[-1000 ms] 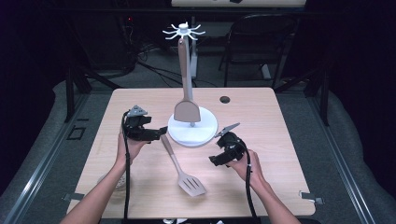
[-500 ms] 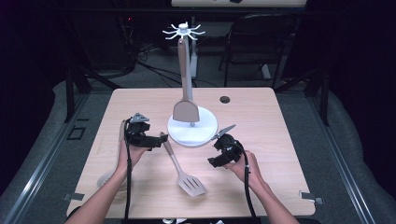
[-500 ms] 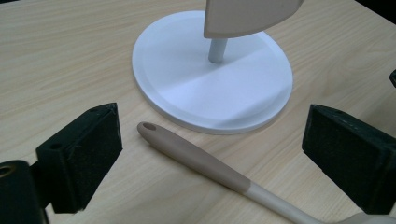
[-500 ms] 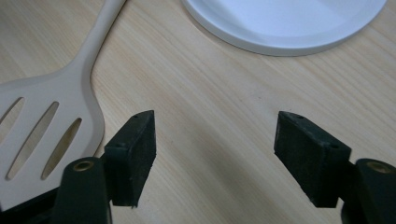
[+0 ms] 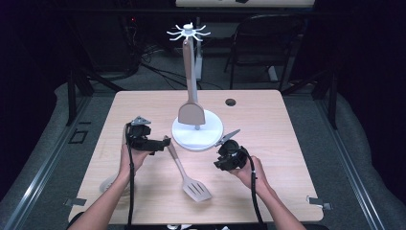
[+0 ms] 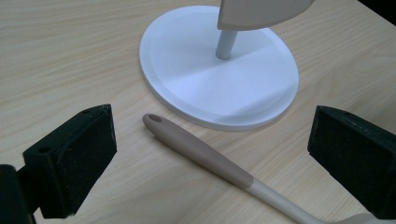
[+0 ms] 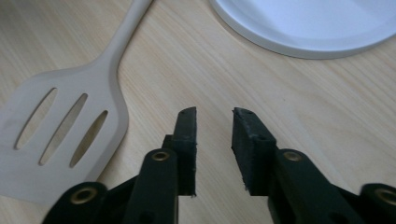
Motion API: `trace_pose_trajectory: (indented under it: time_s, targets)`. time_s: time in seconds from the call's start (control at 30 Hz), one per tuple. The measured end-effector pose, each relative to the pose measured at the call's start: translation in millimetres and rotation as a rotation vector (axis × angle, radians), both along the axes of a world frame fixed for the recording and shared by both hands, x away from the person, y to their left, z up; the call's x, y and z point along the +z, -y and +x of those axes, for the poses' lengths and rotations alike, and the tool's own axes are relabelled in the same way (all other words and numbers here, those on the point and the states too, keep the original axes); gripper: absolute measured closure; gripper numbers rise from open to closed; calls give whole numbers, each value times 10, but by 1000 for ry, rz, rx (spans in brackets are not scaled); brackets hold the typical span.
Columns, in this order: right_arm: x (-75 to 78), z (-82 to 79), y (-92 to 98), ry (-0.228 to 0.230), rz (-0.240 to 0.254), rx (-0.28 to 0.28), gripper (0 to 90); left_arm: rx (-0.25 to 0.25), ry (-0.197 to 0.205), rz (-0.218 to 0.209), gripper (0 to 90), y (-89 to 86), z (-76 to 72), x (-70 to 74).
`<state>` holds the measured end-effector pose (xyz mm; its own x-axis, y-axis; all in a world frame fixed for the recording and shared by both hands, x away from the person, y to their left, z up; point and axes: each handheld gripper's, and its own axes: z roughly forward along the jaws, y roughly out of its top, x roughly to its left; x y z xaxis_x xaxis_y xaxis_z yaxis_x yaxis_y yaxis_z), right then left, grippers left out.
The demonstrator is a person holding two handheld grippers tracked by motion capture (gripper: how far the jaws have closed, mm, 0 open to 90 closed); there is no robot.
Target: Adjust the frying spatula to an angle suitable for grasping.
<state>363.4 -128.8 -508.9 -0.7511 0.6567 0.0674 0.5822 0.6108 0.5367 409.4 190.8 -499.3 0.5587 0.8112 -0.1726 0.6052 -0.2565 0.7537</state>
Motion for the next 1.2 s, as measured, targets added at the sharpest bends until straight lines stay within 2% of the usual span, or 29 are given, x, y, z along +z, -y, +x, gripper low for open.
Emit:
trace_pose_trajectory:
  time_s: [0.07,0.1,0.2,0.5,0.6,0.67,0.73,0.77,0.9,1.0,1.2]
  targets:
    - [20,-17,-6,-7,2,22,802,4,-3,-2,10,3,6,-9]
    - [33,-42,-24,1,20,30,835,-1,-13,-4,15,3,7,-12]
    - [45,-74,-56,1,43,40,858,3,-23,-15,24,4,-4,-17]
    - [29,-169,-221,-26,81,112,861,2,-35,-12,34,20,-17,-30]
    - [17,-182,-258,-45,95,137,861,2,-40,-12,36,34,-13,-43]
    - [0,-206,-298,-74,119,155,864,0,-50,-7,37,39,-14,-54]
    - [-5,-214,-316,-76,119,168,865,11,-44,-1,37,49,-16,-62]
    - [-19,-245,-360,-84,120,189,865,1,-56,1,42,51,-18,-72]
    - [-68,-291,-413,-109,126,214,865,-7,-58,10,50,71,-15,-95]
    - [-129,-324,-513,-127,85,254,865,-13,-71,11,53,86,0,-117]
    - [-188,-379,-586,-133,45,286,867,-26,-82,19,62,116,-13,-132]
